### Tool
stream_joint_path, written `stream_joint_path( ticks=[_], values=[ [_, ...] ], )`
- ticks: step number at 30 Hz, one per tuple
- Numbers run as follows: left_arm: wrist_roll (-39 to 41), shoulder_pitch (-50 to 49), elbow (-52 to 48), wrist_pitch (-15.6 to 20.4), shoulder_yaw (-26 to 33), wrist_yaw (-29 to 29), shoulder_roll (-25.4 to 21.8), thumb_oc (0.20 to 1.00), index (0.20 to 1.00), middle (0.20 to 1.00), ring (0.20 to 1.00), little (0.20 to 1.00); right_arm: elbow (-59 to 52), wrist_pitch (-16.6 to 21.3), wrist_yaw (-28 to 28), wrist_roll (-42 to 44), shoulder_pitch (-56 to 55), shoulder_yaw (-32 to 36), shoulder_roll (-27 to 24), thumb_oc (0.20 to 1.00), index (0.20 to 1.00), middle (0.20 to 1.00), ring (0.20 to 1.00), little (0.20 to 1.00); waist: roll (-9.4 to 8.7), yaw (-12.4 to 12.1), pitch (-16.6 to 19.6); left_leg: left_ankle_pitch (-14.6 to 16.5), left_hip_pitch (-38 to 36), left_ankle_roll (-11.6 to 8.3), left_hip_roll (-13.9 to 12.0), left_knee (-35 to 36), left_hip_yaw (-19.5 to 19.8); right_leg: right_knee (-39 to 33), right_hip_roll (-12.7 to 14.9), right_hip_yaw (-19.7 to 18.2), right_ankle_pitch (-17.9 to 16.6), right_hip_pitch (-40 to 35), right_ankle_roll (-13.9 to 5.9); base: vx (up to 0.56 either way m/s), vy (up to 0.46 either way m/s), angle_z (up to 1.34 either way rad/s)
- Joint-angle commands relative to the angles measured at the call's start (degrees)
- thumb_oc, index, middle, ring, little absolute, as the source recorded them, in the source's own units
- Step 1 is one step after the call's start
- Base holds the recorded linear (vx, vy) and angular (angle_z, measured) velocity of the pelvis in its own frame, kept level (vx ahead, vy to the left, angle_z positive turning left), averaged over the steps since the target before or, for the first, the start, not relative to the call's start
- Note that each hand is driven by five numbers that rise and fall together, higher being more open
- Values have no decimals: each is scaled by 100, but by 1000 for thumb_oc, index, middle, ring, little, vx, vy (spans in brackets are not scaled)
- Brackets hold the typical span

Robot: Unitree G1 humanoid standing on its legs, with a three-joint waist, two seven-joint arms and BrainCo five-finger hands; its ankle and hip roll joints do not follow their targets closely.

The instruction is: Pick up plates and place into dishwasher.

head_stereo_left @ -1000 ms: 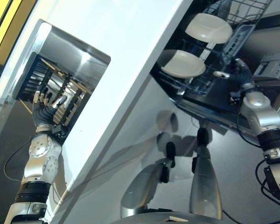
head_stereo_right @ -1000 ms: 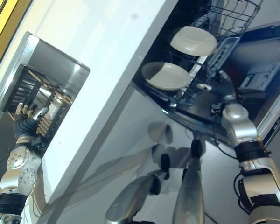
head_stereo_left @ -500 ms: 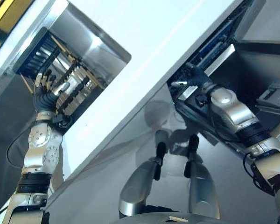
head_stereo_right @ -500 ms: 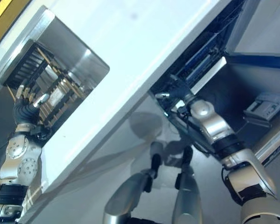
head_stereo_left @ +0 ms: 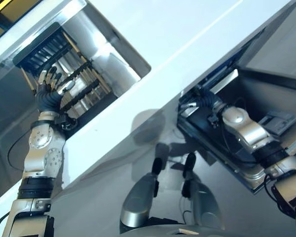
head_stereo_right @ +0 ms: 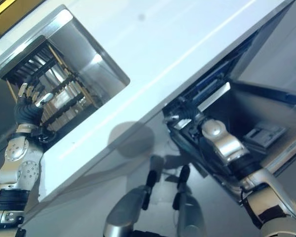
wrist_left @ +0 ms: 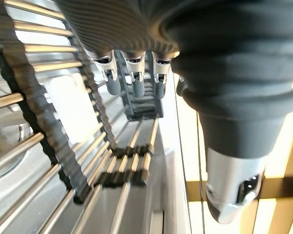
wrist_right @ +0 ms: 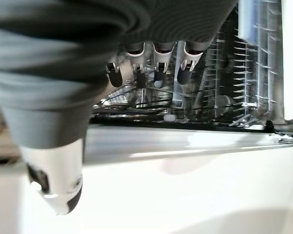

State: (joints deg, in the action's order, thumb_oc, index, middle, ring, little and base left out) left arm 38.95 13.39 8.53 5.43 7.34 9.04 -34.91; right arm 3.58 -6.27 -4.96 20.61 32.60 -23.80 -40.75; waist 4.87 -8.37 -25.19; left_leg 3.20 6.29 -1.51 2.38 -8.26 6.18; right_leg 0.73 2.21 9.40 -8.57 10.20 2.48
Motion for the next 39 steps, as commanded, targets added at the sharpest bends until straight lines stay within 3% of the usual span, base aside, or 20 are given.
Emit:
stream_joint_path(
  ticks=[1, 5, 10, 21, 30, 37, 39],
  values=[
    [-456, -827, 346, -23, -660, -31, 460, 1000, 1000, 1000, 1000, 1000, -891, 728, 50, -449, 273, 736, 458, 1000, 1000, 1000, 1000, 1000, -587, 66, 983, -119, 211, 398, 254, 153, -206, 325, 211, -308, 805, -491, -577, 105, 32, -11],
    [-662, -1098, 388, -135, -540, -104, 700, 1000, 1000, 1000, 1000, 1000, -1154, 582, -13, -880, -595, 1308, 220, 1000, 1000, 1000, 1000, 1000, -637, 271, 1446, 11, -252, 451, 233, 243, -293, 365, 157, -554, 865, -793, -602, 120, 58, -18],
    [-839, -1393, 509, -90, -397, -287, 899, 1000, 1000, 1000, 1000, 1000, -1412, 591, -151, -1100, -1641, 2059, 56, 1000, 1000, 1000, 1000, 1000, -639, 568, 1745, 165, -765, 490, 191, 408, -447, 436, 91, -853, 949, -1046, -640, 73, 53, -31],
    [-919, -1777, 476, -141, -24, -590, 955, 1000, 1000, 1000, 1000, 1000, -1489, 775, 80, -1092, -3275, 2998, 318, 1000, 1000, 1000, 1000, 1000, -618, 998, 1914, 351, -1284, 575, 177, 582, -650, 579, 66, -1178, 903, -1241, -768, 35, 30, -15],
    [-930, -2088, 305, 12, 205, -506, 1031, 1000, 1000, 1000, 1000, 1000, -1039, 741, 2258, -1471, -4185, 3480, 1184, 1000, 1000, 1000, 1000, 1000, -466, 1306, 1795, 474, -1324, 682, 246, 460, -746, 849, 36, -1328, 938, -1051, -800, 1, 36, -9],
    [-939, -2400, 303, 263, 325, -310, 1153, 1000, 1000, 1000, 1000, 1000, -257, 473, 4055, -1855, -4754, 3701, 1562, 1000, 1000, 1000, 1000, 1000, -214, 1579, 1546, 586, -1189, 751, 353, 171, -843, 1168, 54, -1459, 1026, -719, -822, -21, 44, -12],
    [-924, -2435, 363, 370, 306, -212, 1219, 1000, 1000, 1000, 1000, 1000, -8, 494, 4341, -1811, -4787, 3753, 1592, 1000, 1000, 1000, 1000, 1000, -103, 1648, 1435, 660, -1077, 764, 428, -33, -873, 1317, 97, -1495, 1118, -603, -812, -29, 98, -15]
  ],
)
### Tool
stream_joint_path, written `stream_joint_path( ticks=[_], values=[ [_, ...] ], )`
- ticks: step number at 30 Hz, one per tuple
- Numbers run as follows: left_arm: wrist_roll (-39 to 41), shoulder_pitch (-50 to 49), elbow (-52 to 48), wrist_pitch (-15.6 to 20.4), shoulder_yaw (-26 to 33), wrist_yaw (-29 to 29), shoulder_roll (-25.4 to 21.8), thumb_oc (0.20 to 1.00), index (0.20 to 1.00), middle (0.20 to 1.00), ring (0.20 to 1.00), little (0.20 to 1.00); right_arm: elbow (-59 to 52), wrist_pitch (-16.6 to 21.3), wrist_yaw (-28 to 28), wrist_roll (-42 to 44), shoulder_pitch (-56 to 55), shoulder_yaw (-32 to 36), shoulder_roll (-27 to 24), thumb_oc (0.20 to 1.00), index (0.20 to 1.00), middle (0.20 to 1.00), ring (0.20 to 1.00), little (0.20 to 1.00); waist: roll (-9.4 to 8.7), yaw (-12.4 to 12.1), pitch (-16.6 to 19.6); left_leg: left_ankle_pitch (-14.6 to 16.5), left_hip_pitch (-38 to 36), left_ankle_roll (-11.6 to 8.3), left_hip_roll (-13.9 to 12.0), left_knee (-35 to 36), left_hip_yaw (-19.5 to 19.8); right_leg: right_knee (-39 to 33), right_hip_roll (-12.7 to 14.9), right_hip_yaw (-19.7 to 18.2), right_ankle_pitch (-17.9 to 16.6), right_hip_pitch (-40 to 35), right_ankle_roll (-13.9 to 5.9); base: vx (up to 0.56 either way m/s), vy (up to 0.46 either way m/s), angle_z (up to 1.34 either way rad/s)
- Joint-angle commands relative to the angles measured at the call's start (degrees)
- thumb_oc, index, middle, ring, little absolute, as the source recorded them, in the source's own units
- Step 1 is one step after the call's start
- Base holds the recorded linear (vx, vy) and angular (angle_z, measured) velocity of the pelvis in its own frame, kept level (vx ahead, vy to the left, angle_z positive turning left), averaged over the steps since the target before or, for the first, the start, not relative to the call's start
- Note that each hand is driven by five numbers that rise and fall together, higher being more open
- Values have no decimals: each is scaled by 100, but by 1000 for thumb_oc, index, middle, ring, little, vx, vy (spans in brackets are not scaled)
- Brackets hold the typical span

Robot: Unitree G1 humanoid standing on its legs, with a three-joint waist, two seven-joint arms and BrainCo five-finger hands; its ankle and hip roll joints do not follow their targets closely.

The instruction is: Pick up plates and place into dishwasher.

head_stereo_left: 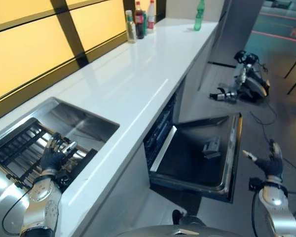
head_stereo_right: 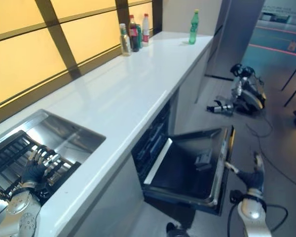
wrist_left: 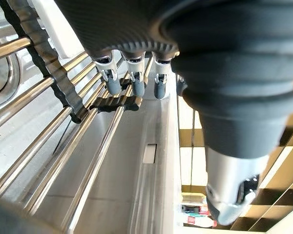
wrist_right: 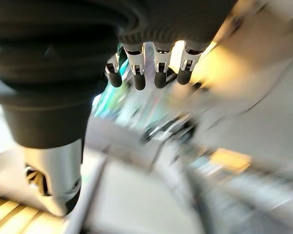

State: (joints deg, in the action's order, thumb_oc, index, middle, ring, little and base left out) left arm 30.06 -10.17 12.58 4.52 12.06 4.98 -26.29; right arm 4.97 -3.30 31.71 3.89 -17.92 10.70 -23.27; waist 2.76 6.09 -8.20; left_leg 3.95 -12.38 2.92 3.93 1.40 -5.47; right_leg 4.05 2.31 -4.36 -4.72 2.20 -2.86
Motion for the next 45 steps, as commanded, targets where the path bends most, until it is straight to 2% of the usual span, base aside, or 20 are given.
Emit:
stream_joint_path(
  ticks=[1, 4, 7, 8, 9, 13, 15, 20, 21, 28, 32, 39, 43, 44, 45],
  values=[
    [-17, -74, -6, 515, -198, 250, 410, 1000, 1000, 1000, 1000, 1000, -56, 260, 749, -104, 249, 311, -158, 1000, 1000, 1000, 1000, 1000, 180, 236, -326, 614, 859, 328, 322, -1109, 287, 1073, 112, -145, 790, 266, -266, -58, 145, -19],
    [40, 38, 62, 659, -393, 477, 604, 1000, 1000, 1000, 1000, 1000, 155, 440, 848, -144, 273, 292, -252, 1000, 1000, 1000, 1000, 1000, 493, 347, -579, 670, 1248, 347, 498, -1569, 279, 1580, 200, -220, 982, 660, -190, -136, 186, -12],
    [114, 365, 311, 884, -692, 739, 789, 1000, 1000, 1000, 1000, 1000, 575, 613, 907, 370, 576, 52, -396, 1000, 1000, 1000, 1000, 1000, 852, 432, -879, 644, 1766, 317, 650, -1993, 249, 2232, 223, -289, 1176, 1238, -39, -194, 155, -4],
    [120, 397, 336, 898, -709, 756, 799, 1000, 1000, 1000, 1000, 1000, 622, 617, 903, 425, 611, 37, -410, 1000, 1000, 1000, 1000, 1000, 873, 434, -893, 643, 1801, 313, 660, -2017, 245, 2272, 226, -291, 1187, 1278, -30, -146, 105, -8],
    [146, 507, 415, 991, -779, 830, 861, 1000, 1000, 1000, 1000, 1000, 824, 669, 887, 560, 770, -44, -482, 1000, 1000, 1000, 1000, 1000, 984, 455, -1002, 622, 1930, 279, 695, -2096, 201, 2442, 263, -253, 1249, 1450, 7, -147, 108, -6],
    [389, 727, 449, 1332, -1052, 1055, 986, 1000, 1000, 1000, 1000, 1000, 1459, 828, 643, 992, 1487, -279, -821, 1000, 1000, 1000, 1000, 1000, 1361, 403, -1472, 642, 2459, 225, 746, -2429, -61, 2925, 544, -93, 1395, 2070, 148, -209, 120, -29],
    [488, 788, 348, 1362, -1158, 1151, 978, 1000, 1000, 1000, 1000, 1000, 1670, 878, 563, 1151, 1811, -432, -976, 1000, 1000, 1000, 1000, 1000, 1482, 342, -1640, 677, 2704, 206, 774, -2602, -137, 3098, 595, -61, 1480, 2309, 190, -146, 48, -39],
    [696, 904, 170, 1221, -1375, 1124, 963, 1000, 1000, 1000, 1000, 1000, 2085, 804, 268, 1326, 2642, -702, -1438, 1000, 1000, 1000, 1000, 1000, 1664, 207, -1929, 818, 3213, 182, 856, -3116, -237, 3700, 659, -34, 1752, 2829, 325, -48, 18, -20],
    [715, 894, 77, 1168, -1455, 1123, 955, 1000, 1000, 1000, 1000, 1000, 2124, 779, 203, 1415, 2832, -749, -1551, 1000, 1000, 1000, 1000, 1000, 1700, 165, -1983, 942, 3273, 149, 897, -3220, -192, 3869, 653, -52, 1951, 2902, 340, 40, -2, -9],
    [882, 920, -227, 988, -1609, 1191, 741, 1000, 1000, 1000, 1000, 1000, 2388, 581, -256, 1549, 3890, -1097, -2001, 1000, 1000, 1000, 1000, 1000, 1824, -22, -2158, 998, 3998, 156, 937, -3661, -288, 4437, 645, -29, 2112, 3644, 464, -17, -15, 5],
    [936, 910, -304, 967, -1692, 1182, 675, 1000, 1000, 1000, 1000, 1000, 2523, 710, -784, 1877, 4474, -1289, -2145, 1000, 1000, 1000, 1000, 1000, 1913, -117, -2160, 1033, 4309, 149, 951, -3868, -324, 4694, 670, -54, 2168, 3995, 504, 12, 13, 7],
    [895, 1010, -471, 969, -1897, 1128, 478, 1000, 1000, 1000, 1000, 1000, 2637, 803, -2157, 3370, 5562, -1753, -1981, 1000, 1000, 1000, 1000, 1000, 2153, -335, -2160, 1032, 4952, 169, 976, -4202, -446, 5188, 751, -166, 2231, 4729, 576, -4, 2, 1],
    [1079, 1022, -413, 1058, -1970, 1059, 345, 1000, 1000, 1000, 1000, 1000, 2860, 985, -2951, 4621, 6249, -1953, -1627, 1000, 1000, 1000, 1000, 1000, 2438, -412, -2160, 1040, 5167, 177, 1048, -4323, -534, 5483, 819, -275, 2343, 4974, 635, 27, 52, -12],
    [1091, 1026, -398, 1066, -1966, 1050, 345, 1000, 1000, 1000, 1000, 1000, 2876, 1003, -3028, 4697, 6301, -1976, -1610, 1000, 1000, 1000, 1000, 1000, 2447, -410, -2160, 1047, 5187, 179, 1052, -4340, -542, 5506, 823, -283, 2354, 4995, 636, 58, 79, -3],
    [1147, 1011, -332, 1112, -1989, 1012, 350, 1000, 1000, 1000, 1000, 1000, 2703, 1055, -3335, 5015, 6428, -2007, -1360, 1000, 1000, 1000, 1000, 1000, 2532, -420, -2160, 1064, 5227, 180, 1080, -4378, -552, 5565, 851, -318, 2383, 5037, 638, 69, 84, 18]
  ],
)
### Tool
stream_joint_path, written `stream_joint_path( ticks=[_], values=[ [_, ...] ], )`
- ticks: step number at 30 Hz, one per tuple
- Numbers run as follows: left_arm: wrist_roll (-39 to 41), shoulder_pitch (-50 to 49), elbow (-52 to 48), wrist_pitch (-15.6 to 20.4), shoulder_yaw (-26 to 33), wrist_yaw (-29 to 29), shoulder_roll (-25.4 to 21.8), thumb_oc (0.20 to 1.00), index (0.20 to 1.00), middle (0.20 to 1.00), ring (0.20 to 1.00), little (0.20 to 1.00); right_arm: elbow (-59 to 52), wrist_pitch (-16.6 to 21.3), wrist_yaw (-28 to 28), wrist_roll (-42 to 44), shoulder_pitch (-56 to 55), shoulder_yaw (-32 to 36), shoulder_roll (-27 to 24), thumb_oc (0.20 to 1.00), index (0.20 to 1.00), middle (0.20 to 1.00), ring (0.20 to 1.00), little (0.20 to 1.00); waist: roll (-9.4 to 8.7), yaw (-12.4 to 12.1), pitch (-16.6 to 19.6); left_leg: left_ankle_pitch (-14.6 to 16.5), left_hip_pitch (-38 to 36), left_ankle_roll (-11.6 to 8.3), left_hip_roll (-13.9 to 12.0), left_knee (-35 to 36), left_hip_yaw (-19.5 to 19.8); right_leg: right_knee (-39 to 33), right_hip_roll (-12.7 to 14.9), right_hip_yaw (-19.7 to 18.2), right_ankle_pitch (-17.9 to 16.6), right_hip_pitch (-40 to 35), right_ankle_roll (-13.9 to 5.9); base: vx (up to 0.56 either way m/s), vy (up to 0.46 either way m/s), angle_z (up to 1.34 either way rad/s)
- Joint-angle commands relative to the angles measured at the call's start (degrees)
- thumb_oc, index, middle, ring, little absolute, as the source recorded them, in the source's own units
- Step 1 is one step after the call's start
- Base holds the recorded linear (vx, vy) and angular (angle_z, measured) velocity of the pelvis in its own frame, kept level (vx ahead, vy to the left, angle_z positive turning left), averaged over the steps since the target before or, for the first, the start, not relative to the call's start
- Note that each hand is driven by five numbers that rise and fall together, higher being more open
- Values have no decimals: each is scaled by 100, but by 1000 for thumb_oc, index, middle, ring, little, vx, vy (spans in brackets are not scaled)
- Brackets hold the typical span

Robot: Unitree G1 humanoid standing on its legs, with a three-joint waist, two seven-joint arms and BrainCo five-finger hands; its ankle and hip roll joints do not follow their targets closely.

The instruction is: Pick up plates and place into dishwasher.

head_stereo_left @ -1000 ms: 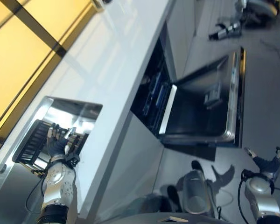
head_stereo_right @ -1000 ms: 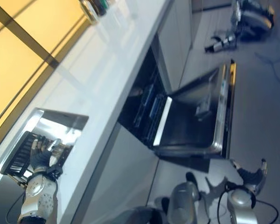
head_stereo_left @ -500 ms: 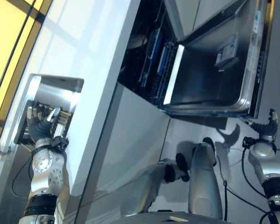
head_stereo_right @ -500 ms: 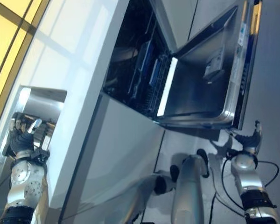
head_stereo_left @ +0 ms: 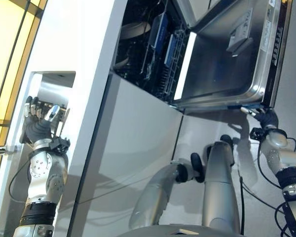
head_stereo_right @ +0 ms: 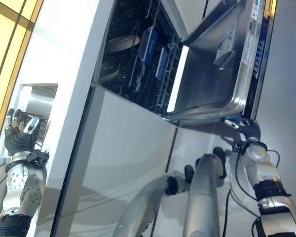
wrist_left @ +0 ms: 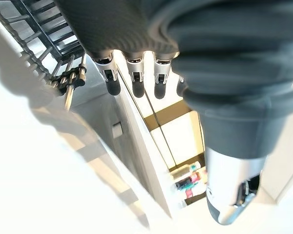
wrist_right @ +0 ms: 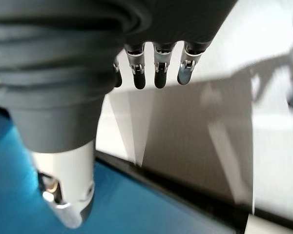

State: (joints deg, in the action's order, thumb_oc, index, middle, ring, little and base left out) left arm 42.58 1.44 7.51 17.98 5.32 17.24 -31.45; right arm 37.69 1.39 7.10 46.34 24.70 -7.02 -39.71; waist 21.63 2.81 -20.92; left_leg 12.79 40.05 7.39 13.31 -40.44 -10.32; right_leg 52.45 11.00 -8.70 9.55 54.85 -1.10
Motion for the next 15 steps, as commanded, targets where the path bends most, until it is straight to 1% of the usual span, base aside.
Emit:
stream_joint_path(
  ticks=[1, 4, 6, 10, 15],
  values=[
    [-28, -151, 243, -218, -1325, -279, 851, 1000, 1000, 1000, 1000, 1000, -749, 589, -1085, 844, 2212, -283, 465, 1000, 1000, 1000, 1000, 1000, 683, -93, -887, 193, 14, -267, 151, -230, -82, 748, 1, 94, 957, -202, 467, 85, 96, 19],
    [10, -115, 305, -247, -1359, -411, 846, 1000, 1000, 1000, 1000, 1000, -1277, 550, -1431, 804, 2236, -502, 828, 1000, 1000, 1000, 1000, 1000, 704, -113, -887, 176, 32, -255, 146, -216, -92, 706, 23, 63, 907, -199, 446, 56, 49, -16],
    [39, -140, 268, -271, -1344, -488, 847, 1000, 1000, 1000, 1000, 1000, -1740, 475, -1530, 662, 2188, -656, 916, 1000, 1000, 1000, 1000, 1000, 689, -123, -887, 125, 6, -261, 141, -139, -91, 617, 26, 69, 855, -233, 424, 32, 44, -3],
    [69, -152, 226, -361, -1280, -581, 870, 1000, 1000, 1000, 1000, 1000, -2773, 295, -1943, 264, 2007, -950, 1175, 1000, 1000, 1000, 1000, 1000, 582, -143, -887, 11, -136, -281, 129, 70, -42, 313, 18, 106, 707, -410, 369, 31, 39, 19],
    [127, -146, 230, -500, -1196, -599, 859, 1000, 1000, 1000, 1000, 1000, -3431, 0, -2102, -372, 2035, -1306, 1282, 1000, 1000, 1000, 1000, 1000, 410, -213, -887, -105, -427, -318, 119, 310, 91, -110, -3, 208, 536, -775, 282, 35, 18, 0]
  ],
)
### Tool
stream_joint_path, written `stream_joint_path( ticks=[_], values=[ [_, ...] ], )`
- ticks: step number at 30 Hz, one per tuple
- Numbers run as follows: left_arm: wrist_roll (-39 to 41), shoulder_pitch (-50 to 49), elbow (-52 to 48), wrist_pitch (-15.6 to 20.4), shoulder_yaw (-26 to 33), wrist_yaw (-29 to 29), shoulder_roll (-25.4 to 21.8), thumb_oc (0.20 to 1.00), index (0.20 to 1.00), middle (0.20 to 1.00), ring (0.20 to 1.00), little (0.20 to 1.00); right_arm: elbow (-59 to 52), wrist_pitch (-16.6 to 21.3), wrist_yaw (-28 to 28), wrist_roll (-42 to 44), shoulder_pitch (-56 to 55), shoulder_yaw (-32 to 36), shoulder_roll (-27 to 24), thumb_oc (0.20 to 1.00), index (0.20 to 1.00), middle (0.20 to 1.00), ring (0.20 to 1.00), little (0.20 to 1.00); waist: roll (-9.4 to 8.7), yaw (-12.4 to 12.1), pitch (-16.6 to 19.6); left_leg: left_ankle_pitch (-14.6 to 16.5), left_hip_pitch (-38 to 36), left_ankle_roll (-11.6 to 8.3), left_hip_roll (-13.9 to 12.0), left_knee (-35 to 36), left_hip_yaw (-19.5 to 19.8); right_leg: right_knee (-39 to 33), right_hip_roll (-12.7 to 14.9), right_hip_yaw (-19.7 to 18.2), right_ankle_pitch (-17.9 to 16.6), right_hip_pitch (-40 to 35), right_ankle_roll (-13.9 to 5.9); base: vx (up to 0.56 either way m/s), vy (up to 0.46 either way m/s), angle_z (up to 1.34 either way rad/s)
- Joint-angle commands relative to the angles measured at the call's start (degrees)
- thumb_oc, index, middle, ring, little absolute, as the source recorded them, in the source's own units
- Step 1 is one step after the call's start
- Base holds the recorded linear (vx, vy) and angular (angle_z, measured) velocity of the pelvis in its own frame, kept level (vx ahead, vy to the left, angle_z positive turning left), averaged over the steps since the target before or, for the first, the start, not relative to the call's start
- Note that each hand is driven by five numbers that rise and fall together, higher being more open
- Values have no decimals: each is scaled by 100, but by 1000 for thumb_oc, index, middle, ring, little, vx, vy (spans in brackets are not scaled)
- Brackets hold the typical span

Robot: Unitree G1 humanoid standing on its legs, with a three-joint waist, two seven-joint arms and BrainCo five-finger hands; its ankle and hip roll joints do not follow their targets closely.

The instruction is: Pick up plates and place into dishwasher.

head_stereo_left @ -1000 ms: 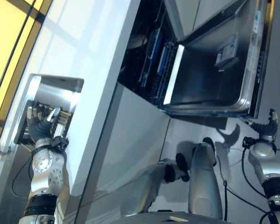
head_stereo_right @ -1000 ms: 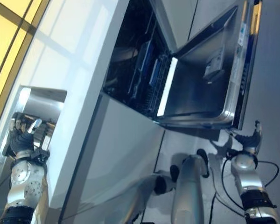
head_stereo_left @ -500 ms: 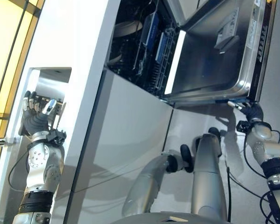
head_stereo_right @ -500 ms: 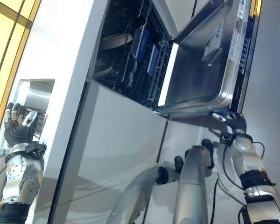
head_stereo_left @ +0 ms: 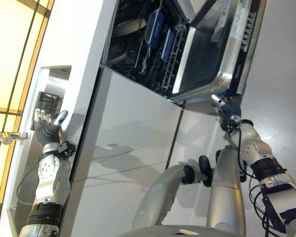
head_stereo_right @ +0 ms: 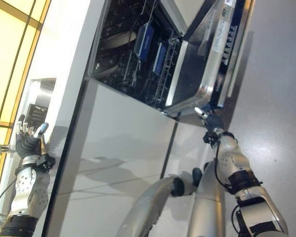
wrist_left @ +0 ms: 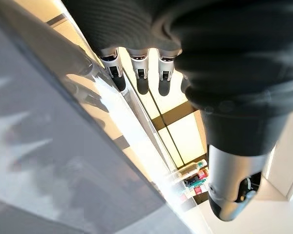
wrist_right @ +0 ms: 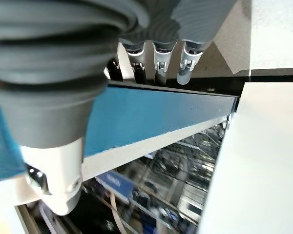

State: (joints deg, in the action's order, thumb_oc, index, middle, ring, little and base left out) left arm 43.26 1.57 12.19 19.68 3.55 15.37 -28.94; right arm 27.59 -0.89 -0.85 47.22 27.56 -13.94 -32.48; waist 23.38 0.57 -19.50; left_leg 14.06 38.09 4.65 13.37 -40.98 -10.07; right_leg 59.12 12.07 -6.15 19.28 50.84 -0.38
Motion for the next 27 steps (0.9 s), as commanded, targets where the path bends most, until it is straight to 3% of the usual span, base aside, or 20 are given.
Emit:
stream_joint_path(
  ticks=[1, 9, 15, 18, 23, 25, 27],
  values=[
    [67, -173, -243, -685, -992, -420, 605, 1000, 1000, 1000, 1000, 1000, -2516, 185, -1335, -520, 1787, -671, 555, 1000, 1000, 1000, 1000, 1000, 202, -12, -1030, -250, -291, -47, 108, 410, 99, -847, -110, -22, -460, -446, 196, 31, 25, 8],
    [37, -230, -186, -755, -808, -596, 487, 1000, 1000, 1000, 1000, 1000, -3231, 118, -1957, -1106, 2022, -1179, 813, 1000, 1000, 1000, 1000, 1000, -111, -281, -1026, -281, -746, -16, 128, 594, 427, -1252, -47, 238, -575, -1111, 119, 13, -17, 10],
    [-16, -223, -121, -880, -687, -628, 391, 1000, 1000, 1000, 1000, 1000, -3550, 11, -2174, -1351, 2092, -1546, 974, 1000, 1000, 1000, 1000, 1000, -491, -557, -785, -330, -1276, -26, 64, 893, 733, -1781, 6, 550, -652, -1924, 47, 57, -38, 19],
    [-92, -224, -127, -969, -605, -665, 285, 1000, 1000, 1000, 1000, 1000, -3613, 96, -2184, -1465, 2000, -1597, 942, 1000, 1000, 1000, 1000, 1000, -766, -720, -583, -465, -1448, 2, -17, 1051, 872, -2185, 16, 781, -868, -2320, 41, 42, -113, 30],
    [-263, -181, 51, -1019, -476, -753, 84, 1000, 1000, 1000, 1000, 1000, -3575, 411, -2046, -1454, 1713, -1562, 993, 1000, 1000, 1000, 1000, 1000, -1411, -965, -217, -464, -1862, 1, -220, 1319, 1139, -2914, -46, 1201, -1003, -3166, -45, 107, -219, 34],
    [-411, -173, 89, -1055, -444, -776, 18, 1000, 1000, 1000, 1000, 1000, -3580, 591, -2000, -1449, 1494, -1528, 1020, 1000, 1000, 1000, 1000, 1000, -1720, -1051, -13, -466, -2071, -7, -332, 1478, 1256, -3307, -151, 1358, -1065, -3579, -71, 120, -256, 18],
    [-474, -183, 107, -1080, -424, -818, -1, 1000, 1000, 1000, 1000, 1000, -3621, 643, -1927, -1406, 1338, -1530, 1009, 1000, 1000, 1000, 1000, 1000, -1882, -1096, 165, -510, -2280, -34, -411, 1677, 1355, -3683, -266, 1450, -1127, -3921, -74, 133, -209, 32]
  ],
)
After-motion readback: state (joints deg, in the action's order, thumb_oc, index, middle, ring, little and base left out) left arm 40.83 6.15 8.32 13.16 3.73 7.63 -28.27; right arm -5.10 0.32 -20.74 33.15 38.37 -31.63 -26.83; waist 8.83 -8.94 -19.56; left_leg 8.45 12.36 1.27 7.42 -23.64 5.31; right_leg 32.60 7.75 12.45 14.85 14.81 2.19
